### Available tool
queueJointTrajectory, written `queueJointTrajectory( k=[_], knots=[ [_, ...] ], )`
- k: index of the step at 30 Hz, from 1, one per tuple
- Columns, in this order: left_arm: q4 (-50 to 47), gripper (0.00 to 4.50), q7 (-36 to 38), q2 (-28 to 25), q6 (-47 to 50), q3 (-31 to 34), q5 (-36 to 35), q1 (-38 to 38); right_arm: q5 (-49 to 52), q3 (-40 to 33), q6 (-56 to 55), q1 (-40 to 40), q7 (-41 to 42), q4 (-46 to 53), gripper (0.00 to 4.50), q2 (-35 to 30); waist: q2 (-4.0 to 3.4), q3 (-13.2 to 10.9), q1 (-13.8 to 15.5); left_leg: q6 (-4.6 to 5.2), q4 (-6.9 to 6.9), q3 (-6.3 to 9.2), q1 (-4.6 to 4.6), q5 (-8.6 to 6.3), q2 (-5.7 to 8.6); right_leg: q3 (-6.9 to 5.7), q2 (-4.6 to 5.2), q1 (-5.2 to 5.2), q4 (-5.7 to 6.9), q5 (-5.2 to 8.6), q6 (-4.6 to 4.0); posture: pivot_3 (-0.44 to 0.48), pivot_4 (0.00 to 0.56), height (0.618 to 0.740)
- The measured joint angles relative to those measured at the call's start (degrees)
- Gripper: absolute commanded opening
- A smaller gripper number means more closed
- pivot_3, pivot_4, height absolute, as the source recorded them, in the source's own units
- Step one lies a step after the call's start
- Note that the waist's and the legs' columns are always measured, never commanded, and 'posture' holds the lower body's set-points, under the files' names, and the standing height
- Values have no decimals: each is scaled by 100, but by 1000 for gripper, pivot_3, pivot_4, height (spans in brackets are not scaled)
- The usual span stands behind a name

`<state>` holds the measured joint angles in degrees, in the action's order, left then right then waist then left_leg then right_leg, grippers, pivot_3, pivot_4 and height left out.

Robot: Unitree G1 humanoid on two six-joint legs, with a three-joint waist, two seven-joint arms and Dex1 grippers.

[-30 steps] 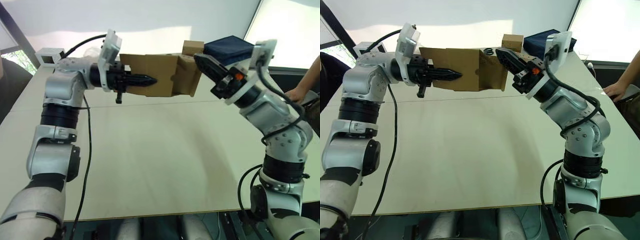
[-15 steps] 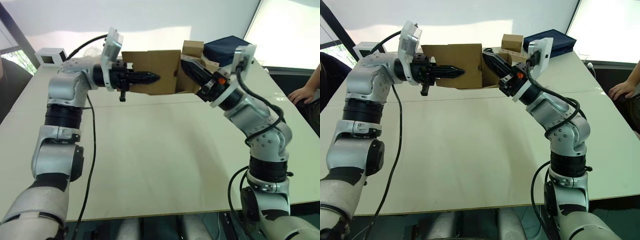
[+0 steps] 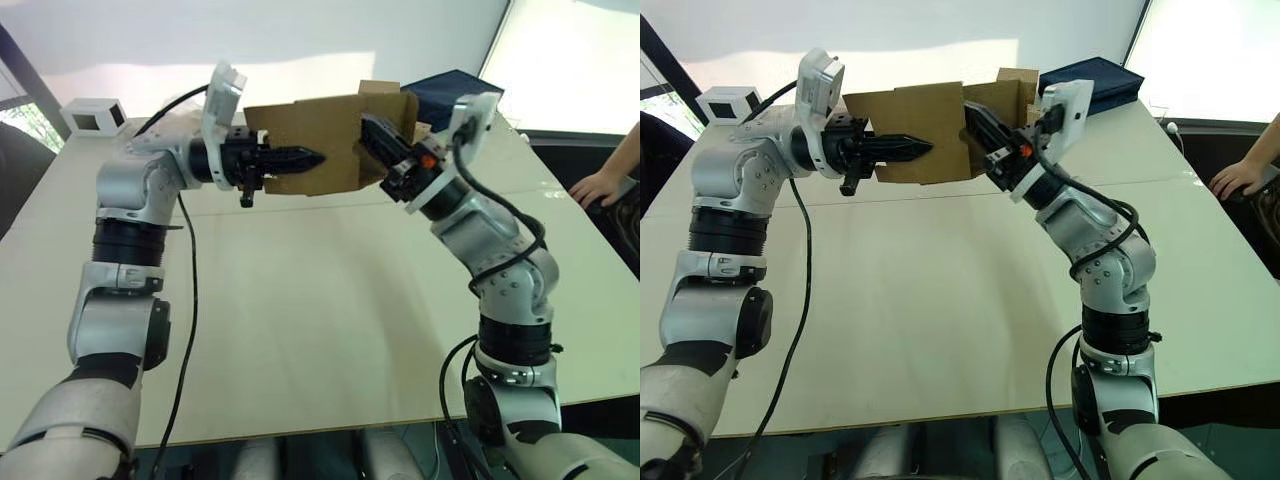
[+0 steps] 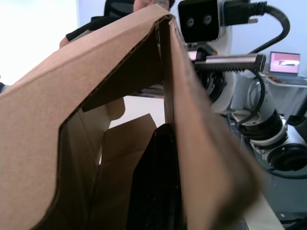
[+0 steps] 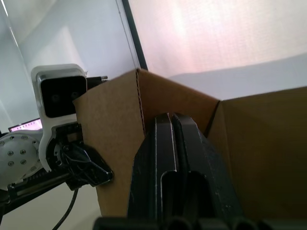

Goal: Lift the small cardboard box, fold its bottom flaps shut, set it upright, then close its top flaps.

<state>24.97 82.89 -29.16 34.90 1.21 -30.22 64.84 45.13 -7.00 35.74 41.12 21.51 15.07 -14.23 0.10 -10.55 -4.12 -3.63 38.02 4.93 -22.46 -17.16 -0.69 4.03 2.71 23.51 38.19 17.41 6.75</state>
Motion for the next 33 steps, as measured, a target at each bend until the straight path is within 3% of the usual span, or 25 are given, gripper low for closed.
queueJointTrajectory(
  k=[13,29,33],
  knots=[
    [147,0,-76,17,-266,-35,107,3,34,41,133,-183,89,102,33,-58,0,0,7,0,0,-1,0,0,1,0,1,0,0,0,0,0,150,740],
    [417,0,-141,21,-467,-37,250,86,1544,-907,1293,-1200,362,1090,33,-1738,1,0,34,17,1,0,-2,-10,1,-1,3,-4,-3,0,0,0,150,740],
    [418,0,-112,17,-465,-26,248,86,1436,-962,1244,-1505,231,1048,33,-1794,1,0,17,17,4,-3,-2,-10,1,1,2,-3,-1,0,0,0,150,740]
  ],
)
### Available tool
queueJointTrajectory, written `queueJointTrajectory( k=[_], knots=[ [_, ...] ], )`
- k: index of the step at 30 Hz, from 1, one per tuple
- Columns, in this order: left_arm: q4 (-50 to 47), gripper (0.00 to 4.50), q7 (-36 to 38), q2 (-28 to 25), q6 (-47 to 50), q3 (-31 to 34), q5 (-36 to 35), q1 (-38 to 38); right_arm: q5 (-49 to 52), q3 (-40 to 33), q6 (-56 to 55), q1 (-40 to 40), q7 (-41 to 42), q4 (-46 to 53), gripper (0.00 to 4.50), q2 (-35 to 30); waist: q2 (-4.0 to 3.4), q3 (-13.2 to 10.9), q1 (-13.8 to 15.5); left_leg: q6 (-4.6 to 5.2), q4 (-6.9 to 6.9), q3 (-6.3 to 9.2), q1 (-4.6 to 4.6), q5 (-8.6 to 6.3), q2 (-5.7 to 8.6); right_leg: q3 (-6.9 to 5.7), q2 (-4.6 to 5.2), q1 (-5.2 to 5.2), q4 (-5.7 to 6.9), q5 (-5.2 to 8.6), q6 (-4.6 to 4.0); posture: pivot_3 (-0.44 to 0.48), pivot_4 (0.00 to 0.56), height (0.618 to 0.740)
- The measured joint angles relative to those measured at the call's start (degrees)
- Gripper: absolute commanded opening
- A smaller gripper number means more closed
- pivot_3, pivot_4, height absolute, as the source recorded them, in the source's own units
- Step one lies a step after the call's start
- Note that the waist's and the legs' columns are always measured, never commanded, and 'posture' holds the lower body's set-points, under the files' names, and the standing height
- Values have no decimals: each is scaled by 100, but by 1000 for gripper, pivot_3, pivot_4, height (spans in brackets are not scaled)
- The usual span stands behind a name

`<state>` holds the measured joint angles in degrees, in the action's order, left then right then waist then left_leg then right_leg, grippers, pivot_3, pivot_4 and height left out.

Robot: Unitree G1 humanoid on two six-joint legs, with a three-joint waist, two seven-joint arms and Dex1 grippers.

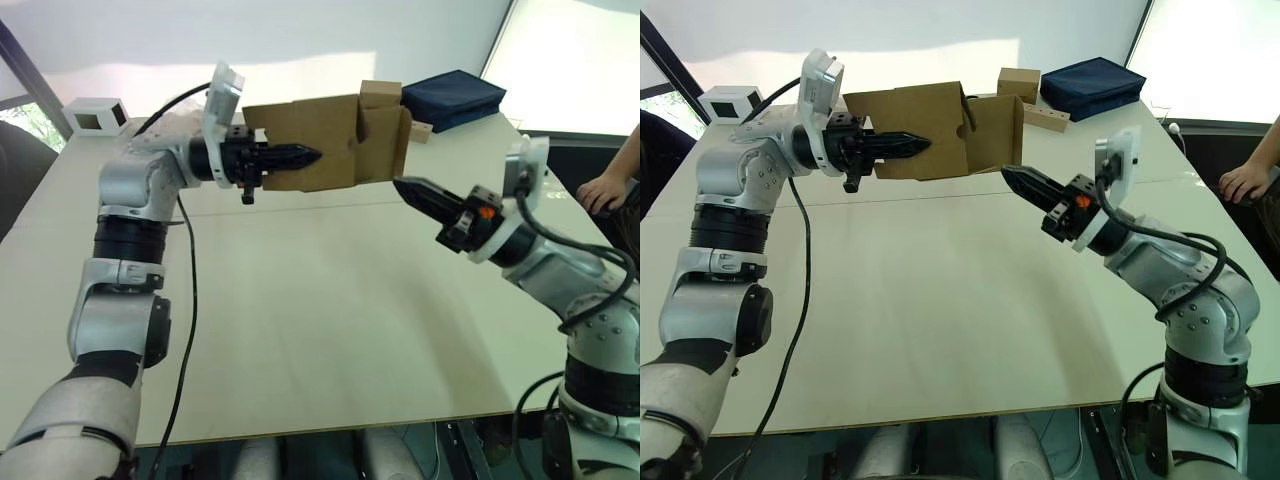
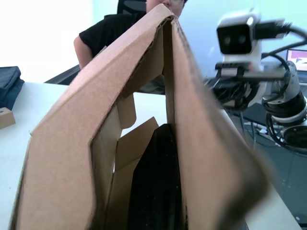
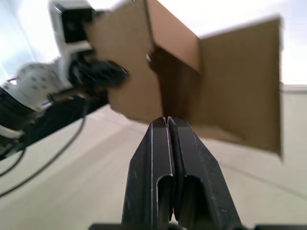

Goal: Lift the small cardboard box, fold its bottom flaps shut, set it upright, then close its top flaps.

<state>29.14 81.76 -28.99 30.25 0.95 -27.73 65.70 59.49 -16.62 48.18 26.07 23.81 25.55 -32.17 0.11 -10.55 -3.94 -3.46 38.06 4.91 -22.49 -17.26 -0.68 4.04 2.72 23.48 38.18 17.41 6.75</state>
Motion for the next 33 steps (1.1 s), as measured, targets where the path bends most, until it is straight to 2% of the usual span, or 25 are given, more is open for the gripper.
queueJointTrajectory(
  k=[7,15,21,27,30,33],
  knots=[
    [-1,0,40,39,13,-4,0,-1,-216,21,-493,847,-451,-288,33,458,-1,0,5,-14,-2,1,0,8,-2,0,-2,1,-1,0,0,0,150,740],
    [-27,0,54,33,26,-17,2,-4,-186,364,-500,1353,-542,-341,33,840,-2,0,-10,-14,-1,2,-1,8,-1,0,-2,2,0,0,0,0,150,740],
    [-81,0,41,44,40,-18,-4,-5,-491,841,-630,1359,-454,-459,33,1089,-2,0,1,-15,0,1,-1,8,0,0,1,2,0,0,0,0,150,740],
    [-215,0,-33,101,149,-14,-51,-35,-650,974,-739,1358,-375,-560,33,1268,-2,0,-12,-15,-1,2,-1,8,0,0,0,3,1,0,0,0,150,740],
    [-367,0,-57,95,223,-13,-63,-115,-406,906,-648,1287,-324,-525,33,1262,-2,0,-4,-15,-1,3,-1,8,-1,0,1,3,1,0,0,0,150,740],
    [-435,0,-68,36,319,5,-116,-212,42,702,-410,1104,-215,-311,33,990,-2,0,4,-15,0,3,-2,8,0,-1,3,2,0,0,0,0,150,740]
  ],
)
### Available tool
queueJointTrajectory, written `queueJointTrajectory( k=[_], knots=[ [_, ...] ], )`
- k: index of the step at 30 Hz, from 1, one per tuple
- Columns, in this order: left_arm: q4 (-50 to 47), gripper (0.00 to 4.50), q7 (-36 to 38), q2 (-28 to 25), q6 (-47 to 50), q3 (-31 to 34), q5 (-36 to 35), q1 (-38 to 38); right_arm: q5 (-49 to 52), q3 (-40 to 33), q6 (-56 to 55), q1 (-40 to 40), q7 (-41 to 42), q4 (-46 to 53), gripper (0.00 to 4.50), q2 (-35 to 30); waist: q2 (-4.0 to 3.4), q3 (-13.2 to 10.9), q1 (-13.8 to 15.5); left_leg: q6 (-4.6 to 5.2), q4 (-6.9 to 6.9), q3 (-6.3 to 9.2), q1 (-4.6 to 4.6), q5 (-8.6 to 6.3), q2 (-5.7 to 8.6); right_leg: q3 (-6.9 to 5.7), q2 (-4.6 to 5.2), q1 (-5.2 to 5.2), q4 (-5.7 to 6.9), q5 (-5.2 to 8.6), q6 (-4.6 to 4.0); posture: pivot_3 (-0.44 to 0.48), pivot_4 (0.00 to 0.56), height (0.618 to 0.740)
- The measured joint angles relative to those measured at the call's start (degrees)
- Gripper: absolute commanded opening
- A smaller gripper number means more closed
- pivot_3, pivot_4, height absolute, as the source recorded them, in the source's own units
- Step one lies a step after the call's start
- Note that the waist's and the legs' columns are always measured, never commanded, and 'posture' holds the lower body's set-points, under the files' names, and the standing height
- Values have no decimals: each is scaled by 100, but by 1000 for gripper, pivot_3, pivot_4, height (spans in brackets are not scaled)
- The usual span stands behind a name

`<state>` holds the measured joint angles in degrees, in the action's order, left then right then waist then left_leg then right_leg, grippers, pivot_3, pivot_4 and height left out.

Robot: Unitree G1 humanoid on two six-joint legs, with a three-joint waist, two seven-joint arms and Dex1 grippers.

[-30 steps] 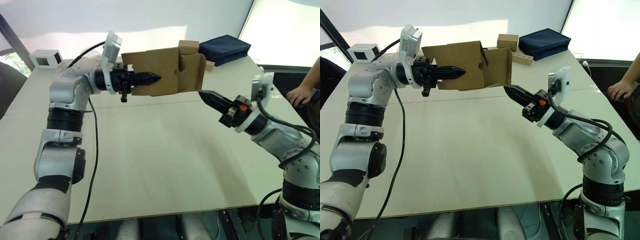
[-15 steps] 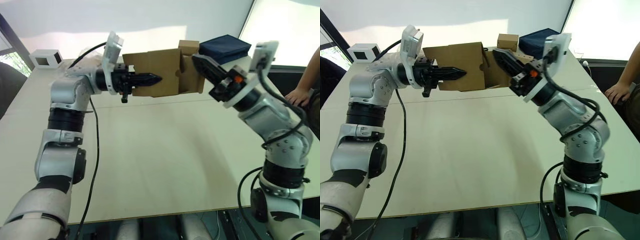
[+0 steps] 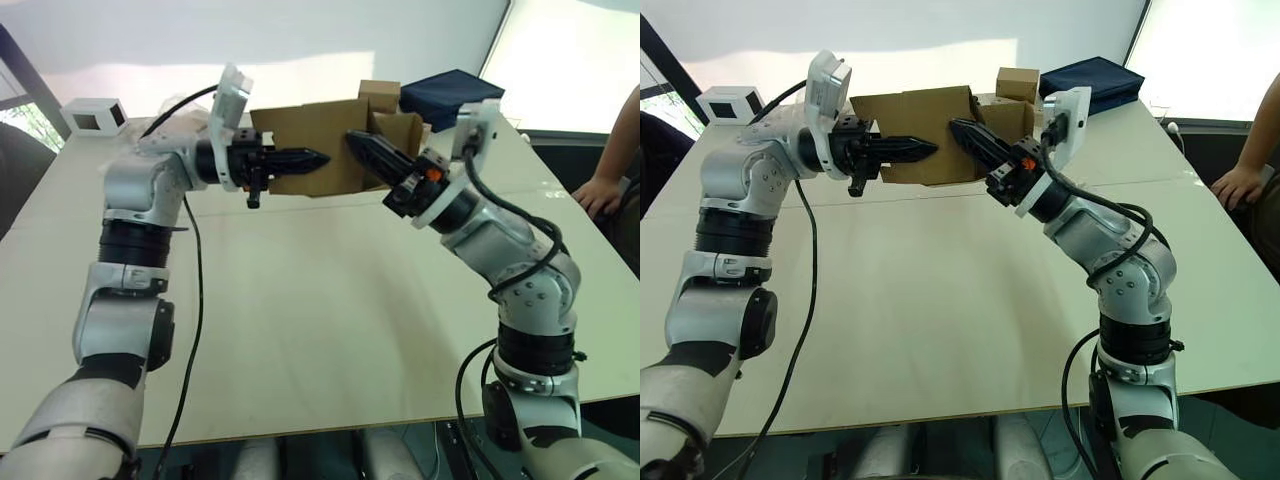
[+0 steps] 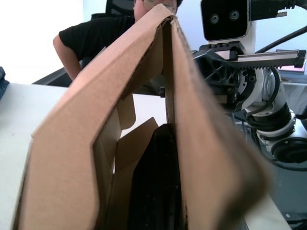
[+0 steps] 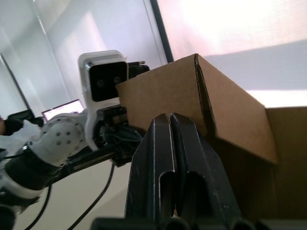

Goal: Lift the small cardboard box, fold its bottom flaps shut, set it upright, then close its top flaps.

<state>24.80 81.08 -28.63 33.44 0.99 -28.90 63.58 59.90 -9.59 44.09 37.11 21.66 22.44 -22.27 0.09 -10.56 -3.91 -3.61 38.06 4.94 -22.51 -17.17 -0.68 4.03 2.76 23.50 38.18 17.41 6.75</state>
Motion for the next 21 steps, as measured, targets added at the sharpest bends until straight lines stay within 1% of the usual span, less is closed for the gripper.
queueJointTrajectory(
  k=[2,5,10,15,20,21],
  knots=[
    [-2,0,-1,-50,1,5,-2,-3,179,-67,96,-93,58,96,33,-139,0,0,-7,1,1,-1,1,0,0,1,-1,0,0,0,0,0,150,740],
    [-6,0,9,-64,1,5,-10,-3,189,-229,56,-91,-5,8,33,-161,0,0,-8,4,1,0,1,-2,-1,1,-4,0,2,0,0,0,150,740],
    [-7,0,29,-67,0,4,-11,-3,-331,-259,-282,163,-38,-486,33,-234,0,0,-11,1,0,-2,1,-1,-1,1,-5,1,1,0,0,0,150,740],
    [-18,0,18,-66,0,5,-11,-3,-582,-192,-440,202,58,-700,33,-146,0,0,-10,0,0,-2,1,0,-1,1,-4,1,1,0,0,0,150,740],
    [-20,0,-11,-67,0,5,-11,-3,-413,-147,-391,202,229,-667,33,-94,0,0,-8,0,0,-1,1,0,-1,1,-3,1,1,0,0,0,150,740],
    [-20,0,-22,-67,-1,5,-10,-2,-217,-150,-256,184,318,-624,33,-128,0,0,-5,0,0,-1,1,0,-1,1,-3,1,1,0,0,0,150,740]
  ],
)
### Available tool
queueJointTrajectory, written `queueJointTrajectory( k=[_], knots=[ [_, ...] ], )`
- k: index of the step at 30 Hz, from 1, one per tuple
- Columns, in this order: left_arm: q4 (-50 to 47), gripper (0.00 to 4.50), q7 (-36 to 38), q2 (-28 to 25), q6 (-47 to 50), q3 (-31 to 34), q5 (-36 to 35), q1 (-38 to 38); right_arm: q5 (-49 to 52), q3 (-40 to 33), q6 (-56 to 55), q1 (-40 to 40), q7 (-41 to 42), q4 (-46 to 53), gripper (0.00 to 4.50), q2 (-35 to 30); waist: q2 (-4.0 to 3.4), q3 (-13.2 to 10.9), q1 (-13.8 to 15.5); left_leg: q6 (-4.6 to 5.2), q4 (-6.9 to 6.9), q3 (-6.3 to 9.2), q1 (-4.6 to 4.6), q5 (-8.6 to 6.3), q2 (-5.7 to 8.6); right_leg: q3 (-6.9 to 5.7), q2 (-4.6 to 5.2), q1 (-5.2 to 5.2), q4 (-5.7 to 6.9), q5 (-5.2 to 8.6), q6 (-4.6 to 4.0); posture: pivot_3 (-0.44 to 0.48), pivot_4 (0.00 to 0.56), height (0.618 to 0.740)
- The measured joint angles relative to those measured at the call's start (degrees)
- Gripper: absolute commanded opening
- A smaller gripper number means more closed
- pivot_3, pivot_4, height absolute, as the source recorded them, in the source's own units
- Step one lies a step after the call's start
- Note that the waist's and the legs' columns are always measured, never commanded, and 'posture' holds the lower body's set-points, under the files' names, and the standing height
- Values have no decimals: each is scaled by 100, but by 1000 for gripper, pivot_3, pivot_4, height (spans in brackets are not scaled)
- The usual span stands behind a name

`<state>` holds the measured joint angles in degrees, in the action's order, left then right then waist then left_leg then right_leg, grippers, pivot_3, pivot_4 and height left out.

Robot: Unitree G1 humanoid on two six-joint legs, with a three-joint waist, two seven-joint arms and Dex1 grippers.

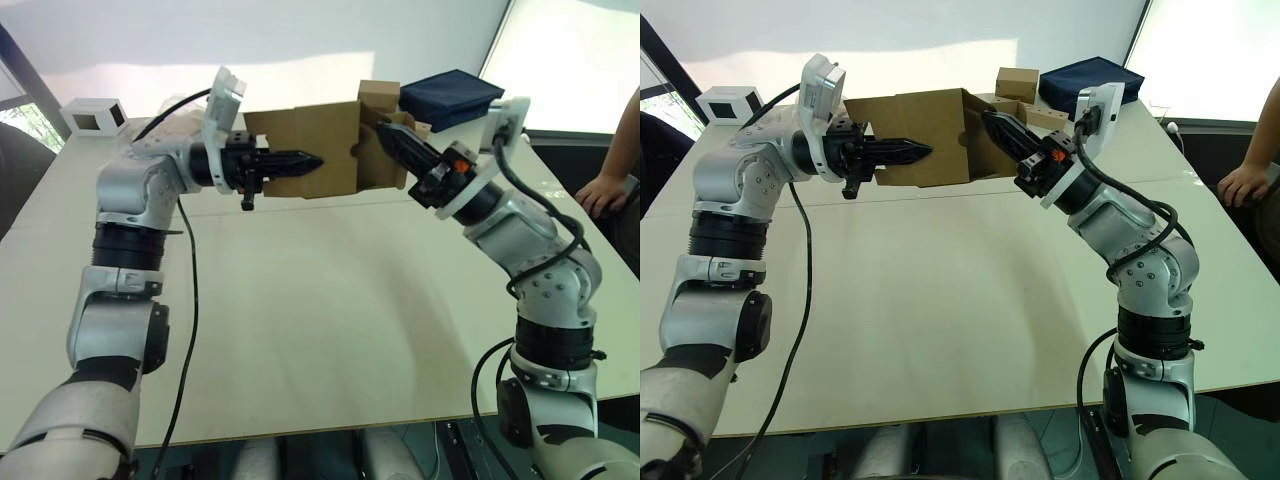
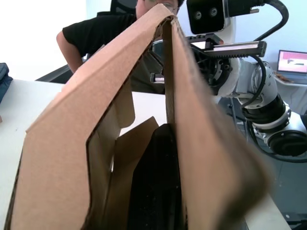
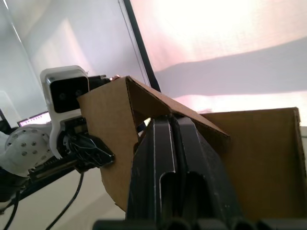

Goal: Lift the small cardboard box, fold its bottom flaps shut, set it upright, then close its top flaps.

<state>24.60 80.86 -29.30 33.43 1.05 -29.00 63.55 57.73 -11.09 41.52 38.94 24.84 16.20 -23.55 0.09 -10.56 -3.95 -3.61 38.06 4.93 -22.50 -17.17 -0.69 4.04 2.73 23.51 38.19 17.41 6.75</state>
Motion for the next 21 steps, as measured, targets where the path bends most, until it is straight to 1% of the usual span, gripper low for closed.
queueJointTrajectory(
  k=[3,6,8,11,13,16,18,21],
  knots=[
    [11,0,-70,-3,-14,5,2,3,497,35,416,-211,291,359,33,-228,0,0,0,1,0,1,0,0,0,0,1,-1,-1,0,0,0,150,740],
    [28,0,-99,-4,-21,6,2,7,659,34,554,-249,326,480,33,-324,0,0,-3,5,1,0,0,-3,0,0,1,-1,0,0,0,0,150,740],
    [60,0,-94,-8,-26,6,2,16,676,-29,561,-226,297,475,33,-425,0,0,-1,6,1,1,0,-3,0,0,-1,0,0,0,0,0,150,740],
    [73,0,-67,-19,-26,5,2,15,652,-256,395,22,197,257,33,-435,0,0,0,3,1,-1,0,-2,0,0,0,-1,0,0,0,0,150,740],
    [68,0,-22,-33,-22,5,1,13,559,-416,185,240,119,34,33,-434,0,0,0,1,1,-1,0,-1,0,0,0,0,-1,0,0,0,150,740],
    [25,0,11,-38,-15,4,0,10,293,-454,-36,372,76,-293,33,-425,0,0,-3,1,1,-1,0,-1,0,0,0,0,-1,0,0,0,150,740],
    [-11,0,11,-39,-10,4,-2,7,51,-382,-130,396,96,-454,33,-420,0,0,-4,1,1,-1,0,-1,0,0,0,0,0,0,0,0,150,740],
    [-81,0,9,-33,6,3,-35,-14,-409,-62,-299,419,206,-647,33,-365,0,0,-11,0,1,-1,0,0,0,1,-1,1,0,0,0,0,150,740]
  ],
)
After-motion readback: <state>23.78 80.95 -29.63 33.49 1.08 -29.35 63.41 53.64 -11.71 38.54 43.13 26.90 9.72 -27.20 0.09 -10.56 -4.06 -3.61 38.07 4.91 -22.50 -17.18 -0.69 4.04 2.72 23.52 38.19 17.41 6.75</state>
